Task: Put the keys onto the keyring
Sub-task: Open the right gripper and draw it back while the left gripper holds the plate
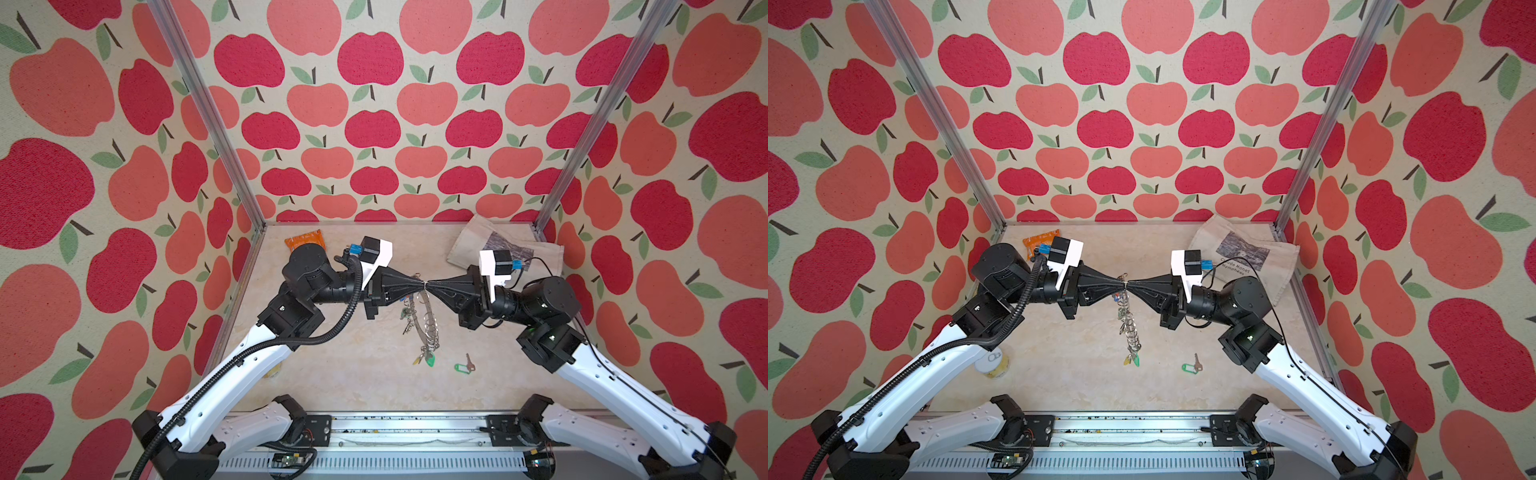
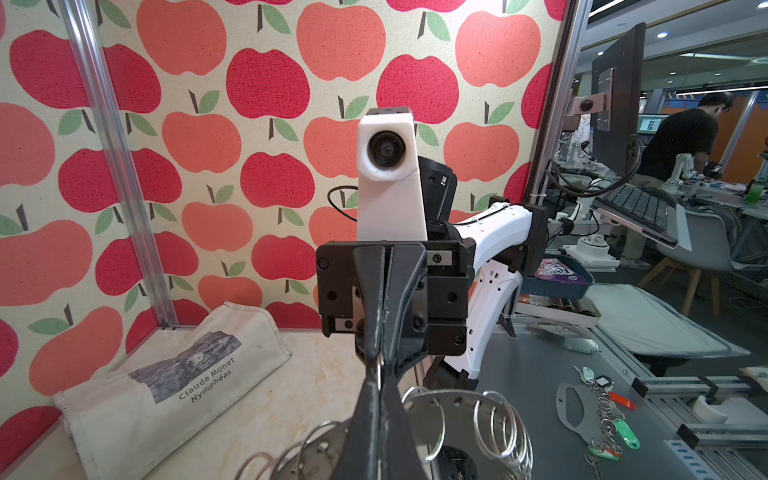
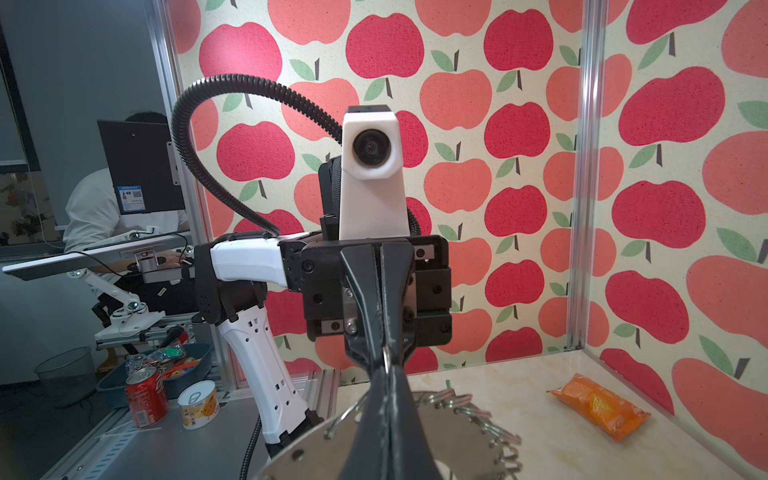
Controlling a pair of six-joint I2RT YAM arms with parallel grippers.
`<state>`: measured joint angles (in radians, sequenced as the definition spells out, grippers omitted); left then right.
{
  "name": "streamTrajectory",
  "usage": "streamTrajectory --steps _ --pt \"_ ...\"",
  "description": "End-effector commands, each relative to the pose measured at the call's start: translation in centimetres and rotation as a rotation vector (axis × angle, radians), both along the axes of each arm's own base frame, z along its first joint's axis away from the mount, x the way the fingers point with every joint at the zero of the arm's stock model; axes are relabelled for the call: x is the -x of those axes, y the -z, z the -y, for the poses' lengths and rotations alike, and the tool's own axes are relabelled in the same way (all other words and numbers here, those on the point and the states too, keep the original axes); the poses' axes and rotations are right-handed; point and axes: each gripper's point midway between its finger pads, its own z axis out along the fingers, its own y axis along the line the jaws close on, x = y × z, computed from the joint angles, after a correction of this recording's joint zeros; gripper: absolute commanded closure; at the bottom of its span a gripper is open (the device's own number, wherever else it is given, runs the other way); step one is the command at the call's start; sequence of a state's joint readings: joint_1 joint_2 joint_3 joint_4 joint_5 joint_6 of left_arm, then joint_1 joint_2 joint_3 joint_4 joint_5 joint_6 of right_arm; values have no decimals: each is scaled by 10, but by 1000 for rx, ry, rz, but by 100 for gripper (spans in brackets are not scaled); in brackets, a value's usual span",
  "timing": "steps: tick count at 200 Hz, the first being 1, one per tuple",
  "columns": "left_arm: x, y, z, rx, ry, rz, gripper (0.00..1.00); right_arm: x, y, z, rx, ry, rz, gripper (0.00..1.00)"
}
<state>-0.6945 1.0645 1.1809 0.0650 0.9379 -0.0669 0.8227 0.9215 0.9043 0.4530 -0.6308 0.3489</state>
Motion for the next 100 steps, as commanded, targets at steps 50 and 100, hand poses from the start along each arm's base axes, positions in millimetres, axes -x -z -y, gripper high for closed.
streamTrajectory --steps 50,100 --pt "4 22 -20 -179 -116 208 100 4 12 22 132 118 -29 56" --pt "18 38 -25 -224 -88 505 100 2 40 29 242 165 -62 52"
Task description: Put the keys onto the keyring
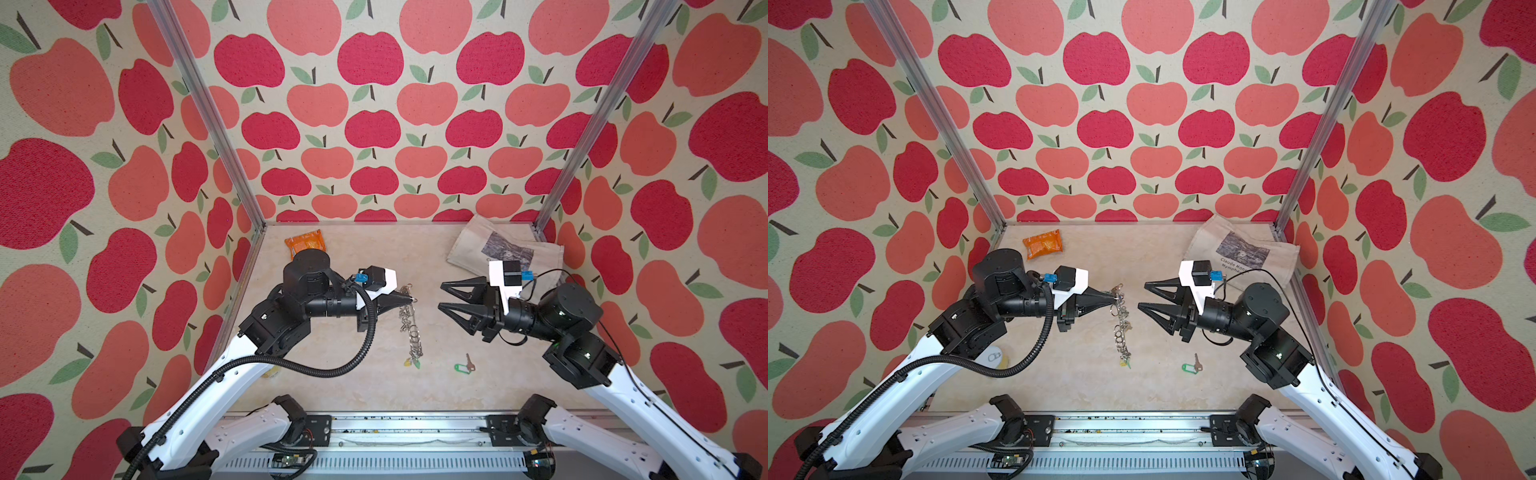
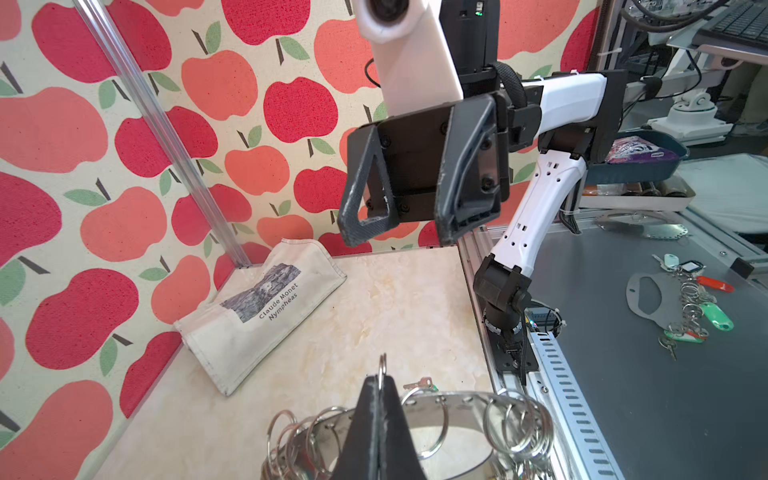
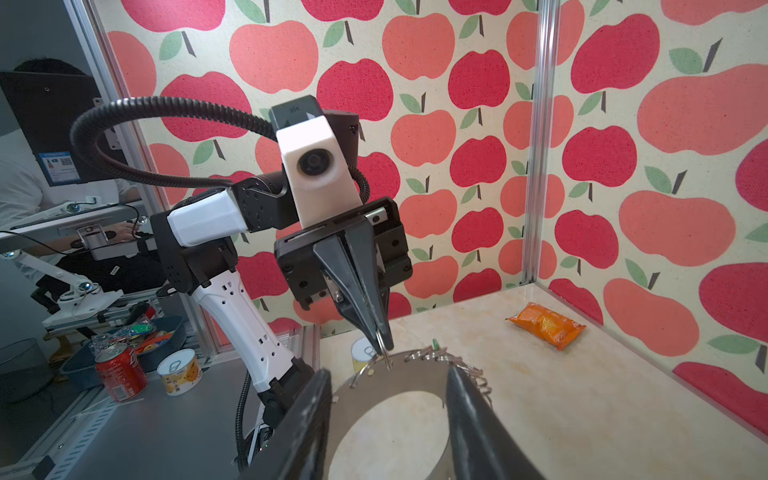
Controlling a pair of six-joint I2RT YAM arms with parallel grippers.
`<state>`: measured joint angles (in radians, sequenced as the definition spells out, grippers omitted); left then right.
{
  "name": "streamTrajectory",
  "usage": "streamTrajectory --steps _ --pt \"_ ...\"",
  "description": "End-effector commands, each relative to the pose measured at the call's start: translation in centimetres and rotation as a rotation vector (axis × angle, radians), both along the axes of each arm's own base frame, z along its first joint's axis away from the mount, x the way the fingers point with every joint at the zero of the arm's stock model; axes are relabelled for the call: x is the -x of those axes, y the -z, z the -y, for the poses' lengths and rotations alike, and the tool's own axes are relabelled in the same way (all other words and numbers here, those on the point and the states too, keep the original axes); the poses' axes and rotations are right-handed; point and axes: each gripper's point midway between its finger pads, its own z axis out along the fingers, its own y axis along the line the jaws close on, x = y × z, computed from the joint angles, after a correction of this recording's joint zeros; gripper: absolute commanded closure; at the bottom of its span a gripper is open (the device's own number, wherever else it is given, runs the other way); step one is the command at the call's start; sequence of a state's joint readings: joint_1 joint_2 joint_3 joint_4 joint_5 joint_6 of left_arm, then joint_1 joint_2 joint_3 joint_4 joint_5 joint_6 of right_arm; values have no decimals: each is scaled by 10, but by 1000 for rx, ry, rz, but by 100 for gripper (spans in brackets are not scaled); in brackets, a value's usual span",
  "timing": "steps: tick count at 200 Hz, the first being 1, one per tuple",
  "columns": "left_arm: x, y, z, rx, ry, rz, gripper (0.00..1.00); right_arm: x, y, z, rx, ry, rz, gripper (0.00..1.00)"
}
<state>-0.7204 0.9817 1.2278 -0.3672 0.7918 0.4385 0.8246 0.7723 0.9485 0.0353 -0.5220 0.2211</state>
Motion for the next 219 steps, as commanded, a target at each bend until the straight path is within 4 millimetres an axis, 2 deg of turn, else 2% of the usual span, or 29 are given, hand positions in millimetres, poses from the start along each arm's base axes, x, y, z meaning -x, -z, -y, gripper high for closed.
streamTrajectory --steps 1,58,91,116,136,162,196,219 --pt "9 -1 -5 -21 33 226 100 -3 17 2 85 36 -19 52" --pt "24 -8 -6 -4 85 456 100 0 21 -3 129 1 16 52" --pt "28 -11 -3 -2 104 520 100 9 17 -8 171 -20 76 52" --pt "29 -13 -3 -7 107 537 100 10 22 -11 211 -14 98 52" --pt "25 -11 -2 -21 93 520 100 10 20 -10 206 -7 101 52" --pt "23 -12 1 -40 90 412 100 14 14 -17 201 -34 118 54" --pt "24 -17 4 -44 109 299 100 20 17 -31 264 -50 181 61" --pt "28 -19 4 -46 129 261 100 21 12 -32 260 -45 205 66"
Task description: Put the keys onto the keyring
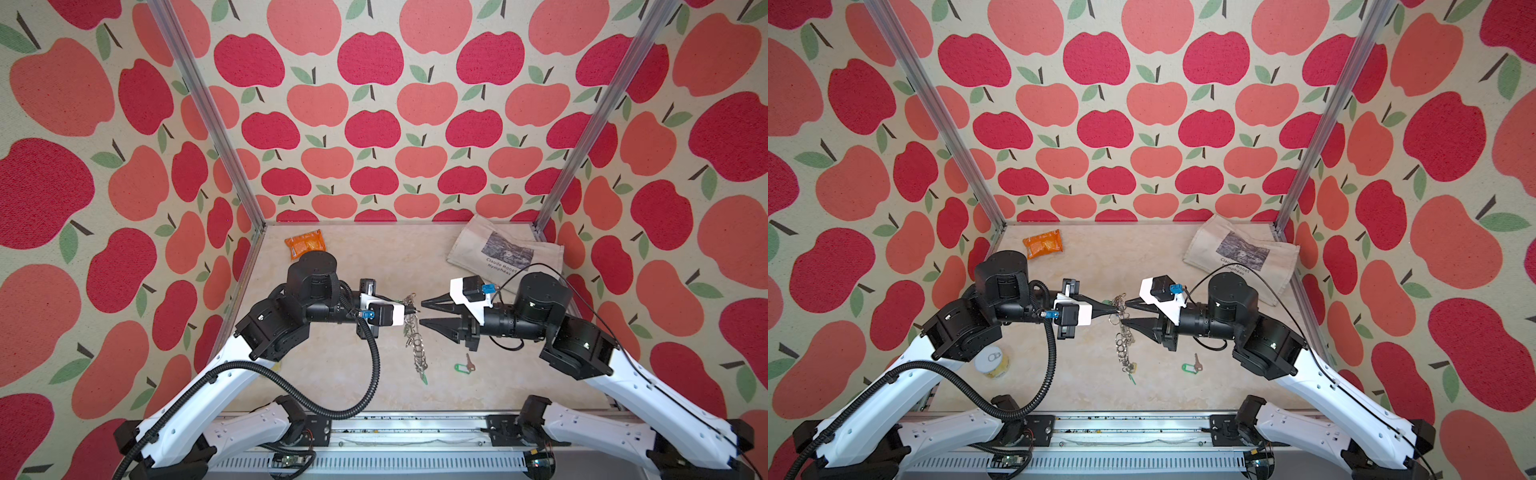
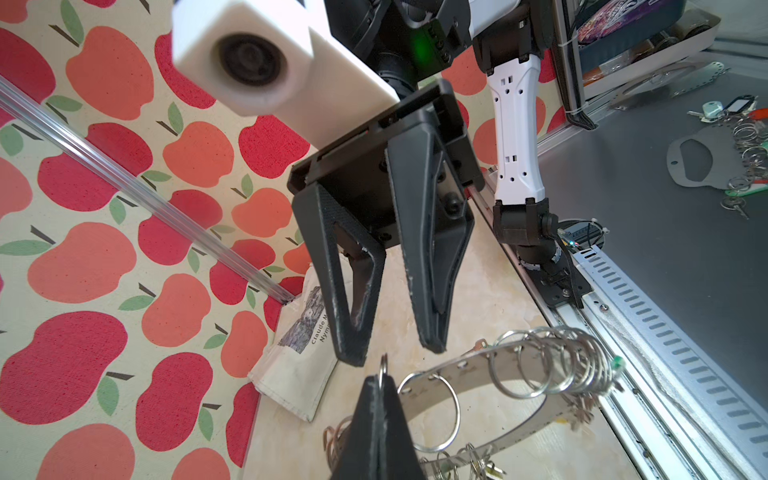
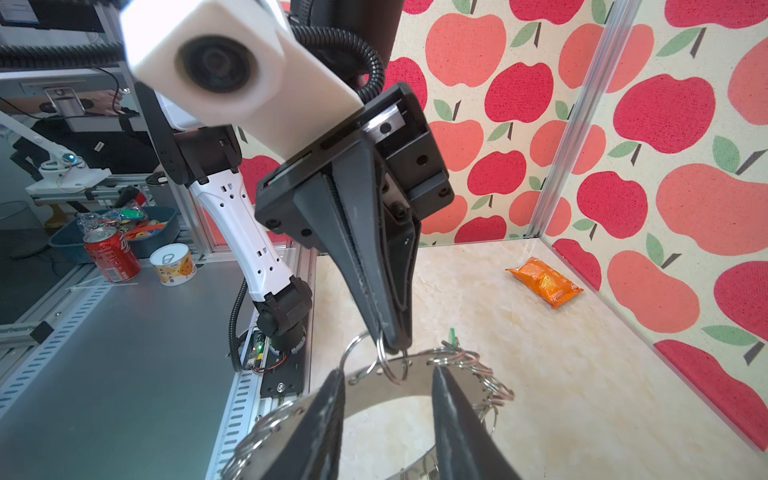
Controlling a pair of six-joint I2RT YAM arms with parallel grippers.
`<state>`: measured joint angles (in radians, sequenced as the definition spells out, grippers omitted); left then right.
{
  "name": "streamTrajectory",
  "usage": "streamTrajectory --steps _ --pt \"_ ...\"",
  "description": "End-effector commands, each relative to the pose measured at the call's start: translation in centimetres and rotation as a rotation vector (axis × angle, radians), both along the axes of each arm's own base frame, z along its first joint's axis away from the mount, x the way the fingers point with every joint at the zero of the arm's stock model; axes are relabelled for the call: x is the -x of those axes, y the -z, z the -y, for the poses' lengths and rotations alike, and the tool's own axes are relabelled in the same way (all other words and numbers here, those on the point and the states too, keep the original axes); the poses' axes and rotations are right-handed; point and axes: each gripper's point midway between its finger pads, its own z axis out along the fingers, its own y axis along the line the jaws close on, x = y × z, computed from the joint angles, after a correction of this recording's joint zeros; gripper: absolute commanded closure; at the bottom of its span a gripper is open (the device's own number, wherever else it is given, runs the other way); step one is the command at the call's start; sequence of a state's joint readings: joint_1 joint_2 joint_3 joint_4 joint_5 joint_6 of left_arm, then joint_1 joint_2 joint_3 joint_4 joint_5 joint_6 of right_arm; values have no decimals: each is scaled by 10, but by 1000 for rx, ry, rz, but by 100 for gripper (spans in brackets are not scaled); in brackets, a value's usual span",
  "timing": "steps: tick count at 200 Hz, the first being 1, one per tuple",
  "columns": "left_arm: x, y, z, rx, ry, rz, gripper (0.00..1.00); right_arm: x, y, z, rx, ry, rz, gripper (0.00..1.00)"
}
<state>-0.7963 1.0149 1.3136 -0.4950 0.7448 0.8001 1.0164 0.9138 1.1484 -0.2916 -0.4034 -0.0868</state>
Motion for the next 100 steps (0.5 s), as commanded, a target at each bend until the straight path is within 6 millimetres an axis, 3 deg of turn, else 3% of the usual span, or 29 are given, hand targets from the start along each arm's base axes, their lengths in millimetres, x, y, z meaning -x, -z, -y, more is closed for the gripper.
streamTrajectory --steps 1,46,100 --pt "12 -18 -4 29 37 -52 100 -1 -9 3 7 22 64 66" --pt "15 -21 -4 37 49 -66 100 0 -13 0 -2 17 80 76" --pt "14 -24 -4 49 47 -75 100 3 -12 -1 6 2 73 76"
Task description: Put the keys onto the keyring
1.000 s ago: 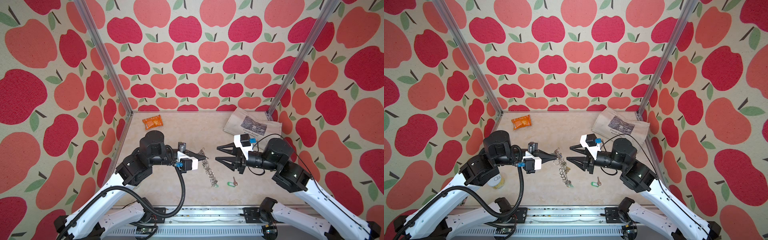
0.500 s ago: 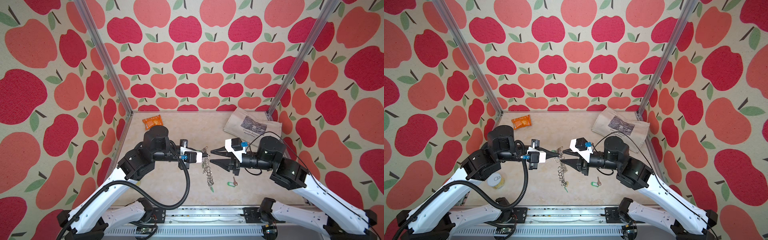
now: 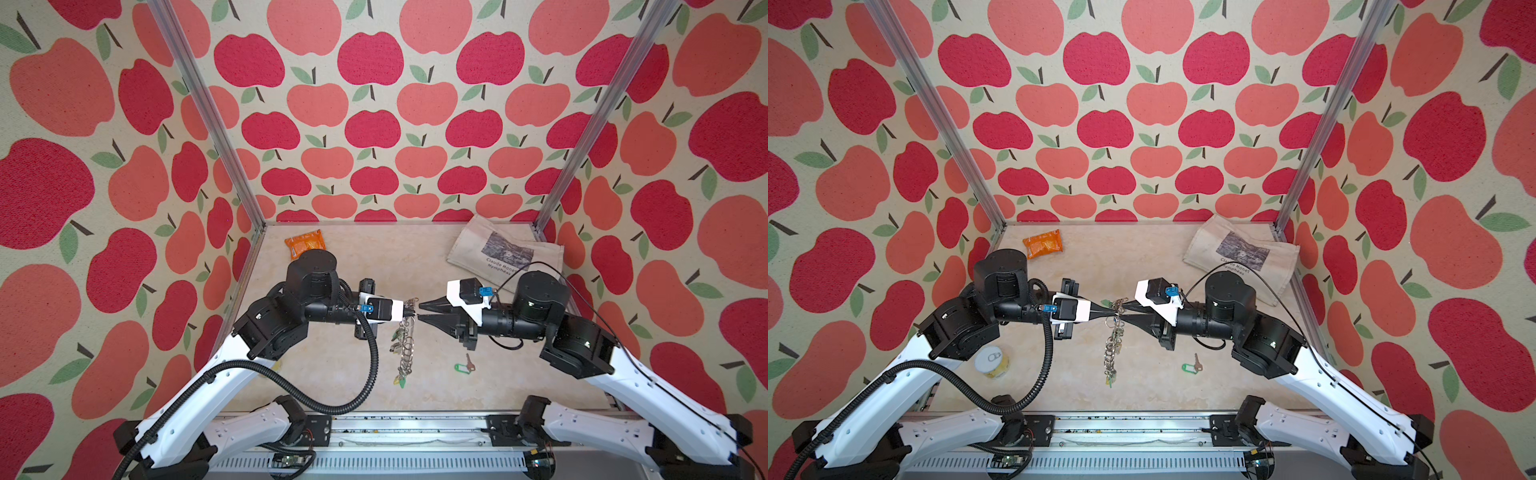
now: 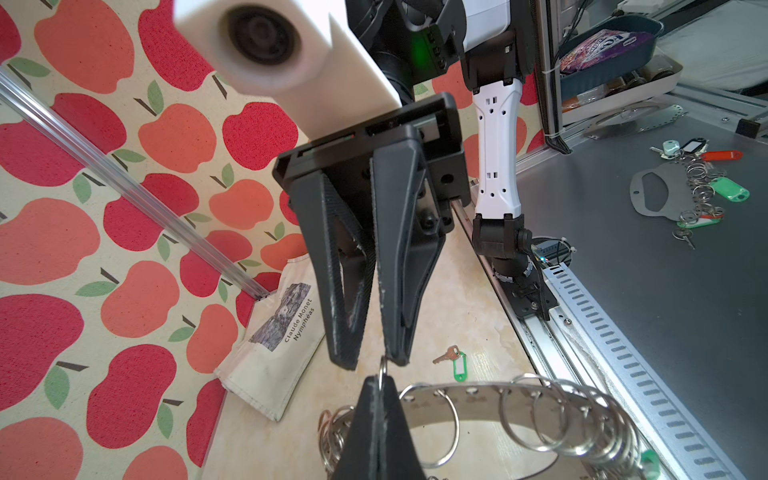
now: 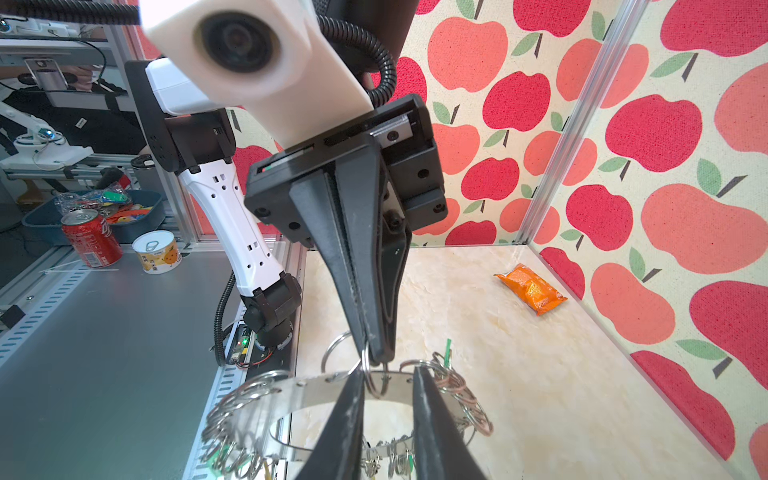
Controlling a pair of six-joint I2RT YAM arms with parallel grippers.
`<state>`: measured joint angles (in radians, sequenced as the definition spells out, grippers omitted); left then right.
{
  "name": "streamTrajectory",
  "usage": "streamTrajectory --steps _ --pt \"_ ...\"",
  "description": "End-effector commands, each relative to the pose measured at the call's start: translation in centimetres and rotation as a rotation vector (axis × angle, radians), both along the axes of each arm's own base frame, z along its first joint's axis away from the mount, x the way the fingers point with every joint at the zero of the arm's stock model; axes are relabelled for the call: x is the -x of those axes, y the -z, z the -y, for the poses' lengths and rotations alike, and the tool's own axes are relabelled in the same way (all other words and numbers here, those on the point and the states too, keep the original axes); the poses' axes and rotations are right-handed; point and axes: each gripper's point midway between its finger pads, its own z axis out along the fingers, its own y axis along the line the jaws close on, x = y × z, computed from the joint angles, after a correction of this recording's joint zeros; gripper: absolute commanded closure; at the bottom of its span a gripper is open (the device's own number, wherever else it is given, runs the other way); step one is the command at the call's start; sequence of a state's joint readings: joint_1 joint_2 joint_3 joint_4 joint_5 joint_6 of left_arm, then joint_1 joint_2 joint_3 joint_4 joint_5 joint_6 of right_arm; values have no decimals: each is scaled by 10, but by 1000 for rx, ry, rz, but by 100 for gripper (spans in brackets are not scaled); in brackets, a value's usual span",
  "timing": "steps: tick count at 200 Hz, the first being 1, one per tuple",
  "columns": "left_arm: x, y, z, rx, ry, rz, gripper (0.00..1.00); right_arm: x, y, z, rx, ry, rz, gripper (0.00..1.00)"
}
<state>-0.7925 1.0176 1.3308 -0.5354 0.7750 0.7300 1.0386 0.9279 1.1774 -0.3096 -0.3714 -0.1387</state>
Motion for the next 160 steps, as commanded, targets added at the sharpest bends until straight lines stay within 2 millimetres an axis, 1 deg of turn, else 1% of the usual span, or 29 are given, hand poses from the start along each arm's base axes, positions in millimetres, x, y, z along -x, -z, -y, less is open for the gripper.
streamTrajectory --steps 1,29,57,107,128,149,160 --pt "8 -25 -2 61 35 18 100 2 -7 2 -2 0 19 76" --pt "9 -26 -1 66 40 10 100 3 -7 0 -1 -4 22 77" --pt "9 -29 -1 74 41 5 100 3 -7 -1 -1 -1 25 81" --pt "10 -29 -1 74 40 -11 100 2 -13 1 -27 10 30 100" --pt "9 -30 -1 89 28 -20 100 2 -19 5 -56 25 42 100" --pt "8 -29 -1 99 16 -41 85 2 -27 10 -97 40 57 100" --pt "8 -28 -1 95 14 -57 81 2 -31 12 -114 44 60 100"
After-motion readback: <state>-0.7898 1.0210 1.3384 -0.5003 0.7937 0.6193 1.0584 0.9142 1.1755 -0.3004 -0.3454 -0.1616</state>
